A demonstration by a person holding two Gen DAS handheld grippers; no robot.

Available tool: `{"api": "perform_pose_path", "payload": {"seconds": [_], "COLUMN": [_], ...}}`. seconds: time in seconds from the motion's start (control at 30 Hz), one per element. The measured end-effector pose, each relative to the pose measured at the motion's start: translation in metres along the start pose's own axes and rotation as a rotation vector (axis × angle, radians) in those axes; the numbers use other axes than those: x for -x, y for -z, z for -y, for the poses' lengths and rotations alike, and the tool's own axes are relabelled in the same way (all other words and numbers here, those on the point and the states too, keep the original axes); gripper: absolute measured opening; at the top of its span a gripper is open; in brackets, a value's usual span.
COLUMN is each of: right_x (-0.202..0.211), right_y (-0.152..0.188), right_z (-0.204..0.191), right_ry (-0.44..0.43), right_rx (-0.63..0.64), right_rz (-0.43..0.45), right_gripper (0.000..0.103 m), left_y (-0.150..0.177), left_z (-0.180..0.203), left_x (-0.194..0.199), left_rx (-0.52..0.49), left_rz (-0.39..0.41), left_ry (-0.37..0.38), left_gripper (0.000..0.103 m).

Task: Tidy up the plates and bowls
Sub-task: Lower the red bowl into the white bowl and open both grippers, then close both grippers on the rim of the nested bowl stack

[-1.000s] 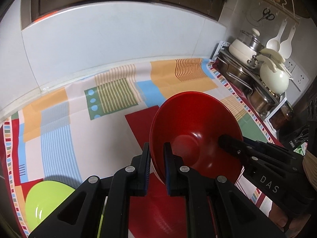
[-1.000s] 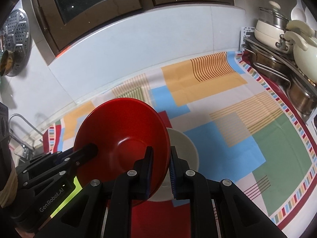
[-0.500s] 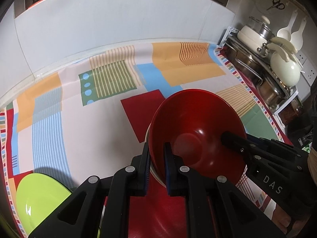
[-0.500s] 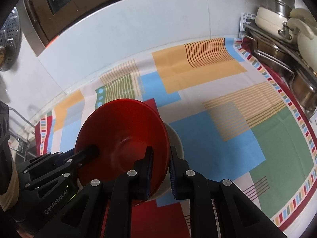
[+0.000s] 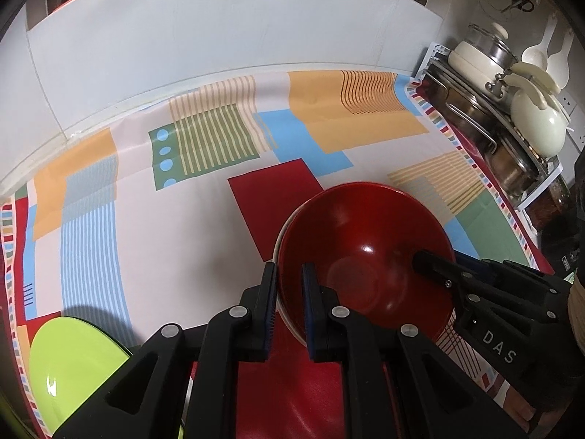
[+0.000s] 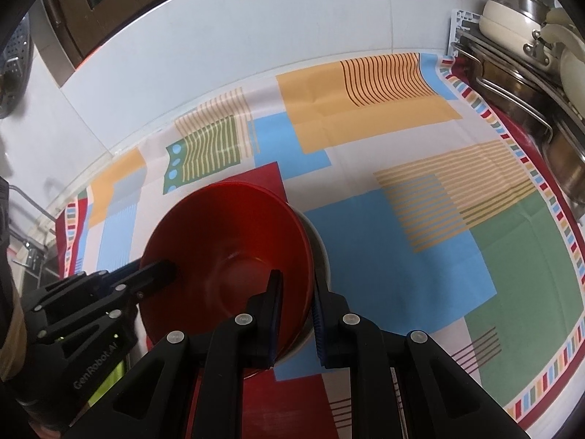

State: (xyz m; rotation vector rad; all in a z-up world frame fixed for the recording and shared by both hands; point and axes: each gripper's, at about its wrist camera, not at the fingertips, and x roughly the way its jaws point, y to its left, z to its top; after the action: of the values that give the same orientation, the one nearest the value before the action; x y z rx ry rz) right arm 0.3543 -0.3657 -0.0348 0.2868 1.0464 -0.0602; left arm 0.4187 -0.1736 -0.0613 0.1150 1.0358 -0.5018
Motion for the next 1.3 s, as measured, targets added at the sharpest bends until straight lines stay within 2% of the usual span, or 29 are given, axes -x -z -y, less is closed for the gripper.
{"api": "perform_pose_path", "payload": {"seconds": [0.13, 0.27, 0.33, 0.37, 0.4, 0.57, 0.73, 1.3], "right_x": [0.001, 0.003, 0.008, 0.011, 0.017, 0.03, 0.031, -0.014], "right_y": [0.001, 0.002, 0.003, 0.004, 0.004, 0.0, -0.004, -0.004], "right_z": [-0.003, -0.005, -0.007, -0.007, -0.008, -0.009, -0.006, 0.018], "right_ry": [0.013, 0.02, 0.025, 0.037, 0.044, 0.047, 0.048, 0.006], "right_rx": [0.022, 0.058, 0.07, 0.074, 0.079, 0.083, 0.061, -0.068], "right_rz": [0.015, 0.02, 0.029, 0.041, 0.068, 0.107, 0.113, -0.039], "right_gripper": [0.017, 0.02, 0.035, 0.048, 0.051, 0.055, 0.055, 0.055], "left_y": [-0.001, -0.002, -0.003, -0.003, -0.004, -0.005, -0.007, -0.002], "left_z": [-0.002, -0.001, -0.001, -0.001, -0.001, 0.001, -0.001, -0.009], "left_x": [0.002, 0.009, 0.013, 0.014, 0.017, 0.025, 0.023, -0.019], "left_rx": [0.01, -0.002, 0.0, -0.001, 0.0, 0.004, 0.015, 0.092], "left_rz": [0.011, 0.029, 0.039, 0.042, 0.047, 0.066, 0.061, -0.083], "left_ry": [0.004, -0.001, 0.003, 0.003, 0.002, 0.014, -0.007, 0.03], "left_gripper": [0.014, 0.022, 0.023, 0.025, 0.025, 0.03, 0.033, 0.033]}}
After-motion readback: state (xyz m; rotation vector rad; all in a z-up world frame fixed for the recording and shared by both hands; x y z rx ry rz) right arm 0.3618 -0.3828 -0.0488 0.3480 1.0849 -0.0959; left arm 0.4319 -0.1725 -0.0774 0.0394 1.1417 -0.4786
